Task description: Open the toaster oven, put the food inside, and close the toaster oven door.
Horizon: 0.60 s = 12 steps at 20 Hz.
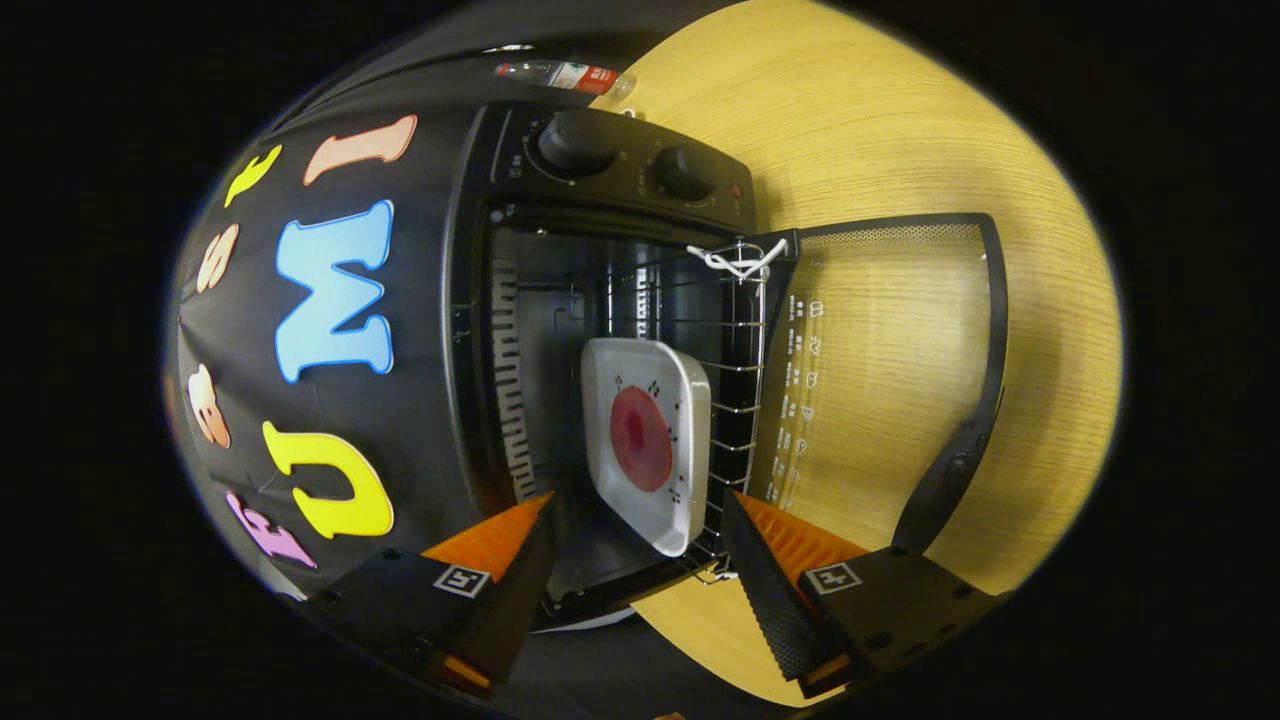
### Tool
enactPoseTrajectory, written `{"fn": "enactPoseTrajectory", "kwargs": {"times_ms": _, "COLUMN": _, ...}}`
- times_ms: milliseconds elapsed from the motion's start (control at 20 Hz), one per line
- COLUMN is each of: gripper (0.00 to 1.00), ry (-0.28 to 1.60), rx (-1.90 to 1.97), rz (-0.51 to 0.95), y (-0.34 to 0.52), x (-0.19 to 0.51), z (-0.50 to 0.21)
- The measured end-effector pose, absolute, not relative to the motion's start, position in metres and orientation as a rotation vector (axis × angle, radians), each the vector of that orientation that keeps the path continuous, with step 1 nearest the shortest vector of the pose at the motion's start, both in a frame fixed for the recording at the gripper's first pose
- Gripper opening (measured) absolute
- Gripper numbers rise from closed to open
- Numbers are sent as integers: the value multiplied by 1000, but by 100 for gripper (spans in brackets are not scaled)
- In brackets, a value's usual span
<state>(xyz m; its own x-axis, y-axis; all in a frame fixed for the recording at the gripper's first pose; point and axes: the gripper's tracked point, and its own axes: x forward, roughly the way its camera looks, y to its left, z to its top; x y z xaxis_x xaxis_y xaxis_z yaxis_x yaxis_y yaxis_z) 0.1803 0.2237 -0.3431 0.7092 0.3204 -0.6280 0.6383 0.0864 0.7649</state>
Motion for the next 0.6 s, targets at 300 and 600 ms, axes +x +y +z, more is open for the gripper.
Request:
{"fn": "enactPoseTrajectory", "kwargs": {"times_ms": 300, "gripper": 98, "ry": 885, "rx": 1238, "rz": -42, "y": 231, "x": 135, "z": -314}}
{"fn": "enactPoseTrajectory", "kwargs": {"times_ms": 600, "gripper": 98, "ry": 952, "rx": 796, "rz": 164, "y": 220, "x": 73, "z": -327}}
